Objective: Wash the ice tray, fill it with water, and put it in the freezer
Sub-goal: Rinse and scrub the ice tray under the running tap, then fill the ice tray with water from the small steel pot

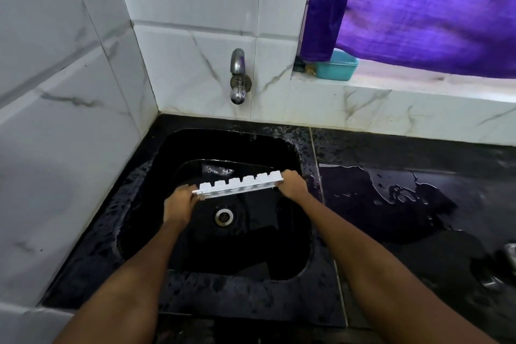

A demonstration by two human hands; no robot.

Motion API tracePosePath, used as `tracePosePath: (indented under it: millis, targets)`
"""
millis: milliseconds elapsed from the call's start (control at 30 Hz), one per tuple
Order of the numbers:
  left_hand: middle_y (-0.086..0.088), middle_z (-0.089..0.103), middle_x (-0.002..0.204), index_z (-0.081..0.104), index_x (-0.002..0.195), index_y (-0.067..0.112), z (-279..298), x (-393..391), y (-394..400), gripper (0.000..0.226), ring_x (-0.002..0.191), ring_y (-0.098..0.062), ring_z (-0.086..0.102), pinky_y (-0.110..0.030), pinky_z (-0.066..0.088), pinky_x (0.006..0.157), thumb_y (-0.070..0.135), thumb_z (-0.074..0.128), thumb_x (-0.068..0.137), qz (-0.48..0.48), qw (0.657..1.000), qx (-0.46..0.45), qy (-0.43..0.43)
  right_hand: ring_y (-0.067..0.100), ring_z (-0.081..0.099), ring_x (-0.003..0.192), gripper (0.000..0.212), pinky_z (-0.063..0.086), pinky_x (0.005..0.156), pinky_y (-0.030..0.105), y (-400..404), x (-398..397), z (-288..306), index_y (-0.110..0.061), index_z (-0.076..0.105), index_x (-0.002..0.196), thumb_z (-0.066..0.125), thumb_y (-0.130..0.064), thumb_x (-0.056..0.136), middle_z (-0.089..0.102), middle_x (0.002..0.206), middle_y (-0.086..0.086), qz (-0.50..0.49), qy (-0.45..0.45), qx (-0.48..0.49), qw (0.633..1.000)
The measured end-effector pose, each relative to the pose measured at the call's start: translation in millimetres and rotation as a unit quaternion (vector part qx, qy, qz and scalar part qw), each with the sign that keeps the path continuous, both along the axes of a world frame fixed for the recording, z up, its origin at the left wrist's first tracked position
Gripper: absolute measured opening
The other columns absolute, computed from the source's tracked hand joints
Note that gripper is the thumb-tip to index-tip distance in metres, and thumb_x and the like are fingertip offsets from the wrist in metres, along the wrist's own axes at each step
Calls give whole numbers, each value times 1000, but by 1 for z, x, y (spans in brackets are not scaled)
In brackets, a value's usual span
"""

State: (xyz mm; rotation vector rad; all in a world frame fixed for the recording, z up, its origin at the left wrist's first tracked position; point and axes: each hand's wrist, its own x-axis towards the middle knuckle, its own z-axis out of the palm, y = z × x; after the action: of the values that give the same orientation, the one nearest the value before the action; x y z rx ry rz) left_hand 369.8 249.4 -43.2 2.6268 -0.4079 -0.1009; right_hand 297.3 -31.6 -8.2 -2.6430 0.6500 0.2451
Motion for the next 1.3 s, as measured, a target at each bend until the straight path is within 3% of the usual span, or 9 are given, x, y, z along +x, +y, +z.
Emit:
tracePosePath:
  millis: [100,167,300,400,533,633,1033,1167,1300]
  targets:
    - [-20,58,131,65,120,5,5,-2,-5,31,127,-31,52,-39,43,100,10,59,91,16,995,-79,-62,36,63,95,19,48,67,37,2,3,11,-5,65,99,49,-6,88,67,100,17,-9,-125,-17,992]
    - [-19,64,120,68,112,5,13,-3,-16,26,117,-34,58,-40,47,91,5,59,88,67,989,-113,-62,36,62,88,20,42,59,34,7,3,16,-8,62,85,46,3,82,67,91,16,-27,-205,-9,978]
    - [-21,67,112,69,110,12,8,-4,-22,24,107,-37,63,-41,51,85,14,62,87,155,984,-40,75,36,61,97,11,47,69,38,13,-9,9,-5,61,87,52,-11,88,65,98,18,7,-87,-20,996]
    - [-28,65,115,66,113,-3,-1,5,-21,34,111,-41,60,-43,48,88,18,68,87,164,973,-95,129,27,57,84,30,37,65,34,5,-14,13,-13,44,73,58,-34,90,54,74,7,-24,-94,41,994]
    - [-31,62,116,59,112,-11,11,15,-58,34,108,-42,60,-45,48,88,16,61,92,158,959,-188,143,31,59,87,33,34,64,31,-18,-16,42,-5,51,101,62,-32,87,63,89,16,-94,-221,111,964]
    - [-26,62,120,57,118,-6,19,0,-99,37,112,-38,59,-42,47,92,17,63,90,162,954,-215,134,34,61,93,32,41,70,34,-45,-36,46,-5,52,105,61,-29,87,66,97,17,-156,-270,114,943]
    - [-22,67,112,66,107,-2,25,-155,-264,28,104,-35,63,-37,49,84,20,61,91,15,968,-160,190,36,60,102,22,45,83,38,-193,-230,19,-5,57,94,58,-26,88,65,106,23,-310,-182,81,929]
    - [-25,66,108,67,89,-1,17,-200,-289,24,102,-37,62,-37,48,82,20,55,94,19,973,-119,197,37,58,108,31,45,88,39,-220,-271,8,1,57,105,56,-25,89,64,112,21,-305,-131,66,941]
    - [-25,63,116,66,103,-4,16,-231,-302,28,109,-39,60,-39,48,88,19,52,95,73,974,-104,187,37,58,107,31,46,87,38,-227,-292,4,2,55,105,54,-26,90,63,112,21,-281,-114,45,952]
